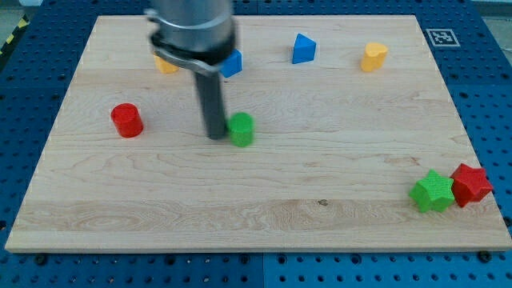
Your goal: Push the green circle left to the green star
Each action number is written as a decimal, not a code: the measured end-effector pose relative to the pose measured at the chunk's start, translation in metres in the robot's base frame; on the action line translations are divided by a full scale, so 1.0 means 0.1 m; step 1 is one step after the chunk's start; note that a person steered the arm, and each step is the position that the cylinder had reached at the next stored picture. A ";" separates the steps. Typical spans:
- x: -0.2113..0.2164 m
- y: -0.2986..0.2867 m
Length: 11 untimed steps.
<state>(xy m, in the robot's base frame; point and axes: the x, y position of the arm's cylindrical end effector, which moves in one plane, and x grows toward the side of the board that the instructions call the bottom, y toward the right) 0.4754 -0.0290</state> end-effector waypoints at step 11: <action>1.15 1.68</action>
